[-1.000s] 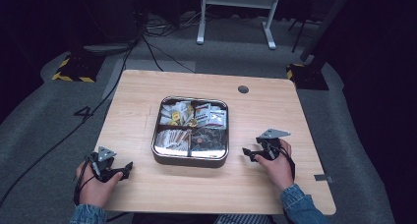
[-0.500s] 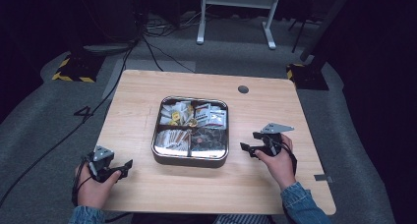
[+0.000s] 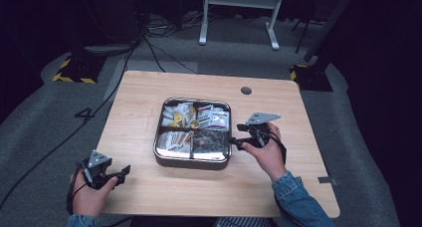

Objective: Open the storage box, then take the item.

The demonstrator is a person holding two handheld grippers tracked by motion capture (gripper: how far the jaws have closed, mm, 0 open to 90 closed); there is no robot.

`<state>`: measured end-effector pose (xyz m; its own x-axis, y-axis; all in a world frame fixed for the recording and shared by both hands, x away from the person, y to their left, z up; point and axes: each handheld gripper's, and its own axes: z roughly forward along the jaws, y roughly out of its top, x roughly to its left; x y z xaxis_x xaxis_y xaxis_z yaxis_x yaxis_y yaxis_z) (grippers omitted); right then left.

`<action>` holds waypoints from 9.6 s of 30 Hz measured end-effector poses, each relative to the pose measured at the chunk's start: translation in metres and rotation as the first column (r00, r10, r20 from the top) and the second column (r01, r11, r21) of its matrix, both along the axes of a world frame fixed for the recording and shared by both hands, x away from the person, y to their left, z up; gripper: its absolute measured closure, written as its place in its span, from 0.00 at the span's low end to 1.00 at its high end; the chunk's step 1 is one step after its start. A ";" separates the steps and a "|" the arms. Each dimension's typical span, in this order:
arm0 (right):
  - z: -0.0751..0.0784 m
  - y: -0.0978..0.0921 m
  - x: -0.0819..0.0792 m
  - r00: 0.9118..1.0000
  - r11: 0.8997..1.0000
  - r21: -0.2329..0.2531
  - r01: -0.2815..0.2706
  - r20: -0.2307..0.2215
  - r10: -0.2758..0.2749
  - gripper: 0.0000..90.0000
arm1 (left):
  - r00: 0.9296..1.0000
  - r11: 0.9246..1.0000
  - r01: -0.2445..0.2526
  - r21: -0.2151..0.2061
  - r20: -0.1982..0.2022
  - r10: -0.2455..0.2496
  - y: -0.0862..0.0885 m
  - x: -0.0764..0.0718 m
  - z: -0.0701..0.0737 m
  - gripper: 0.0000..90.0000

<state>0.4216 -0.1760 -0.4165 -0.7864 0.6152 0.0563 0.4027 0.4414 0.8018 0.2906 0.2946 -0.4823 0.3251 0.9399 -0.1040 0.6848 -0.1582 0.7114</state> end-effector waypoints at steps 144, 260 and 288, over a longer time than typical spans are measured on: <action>0.043 -0.119 0.045 0.985 0.985 -0.029 0.168 0.038 -0.167 0.65 | 0.999 0.998 0.038 0.044 -0.022 -0.037 -0.012 0.043 -0.004 0.28; -0.021 -0.163 -0.027 0.951 0.942 0.142 0.303 0.019 -0.308 0.40 | 0.993 0.994 0.095 -0.056 0.078 -0.091 -0.051 0.042 0.049 0.38; -0.026 -0.164 -0.055 0.951 0.948 0.099 0.303 0.029 -0.307 0.40 | 0.983 0.985 0.170 0.014 0.065 -0.170 -0.109 0.083 0.040 0.63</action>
<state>0.3665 -0.3405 -0.4424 -0.5650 0.8197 0.0939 0.4700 0.2263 0.8532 0.3735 0.1859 -0.4421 0.4860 0.8712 -0.0695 0.5991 -0.2742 0.7523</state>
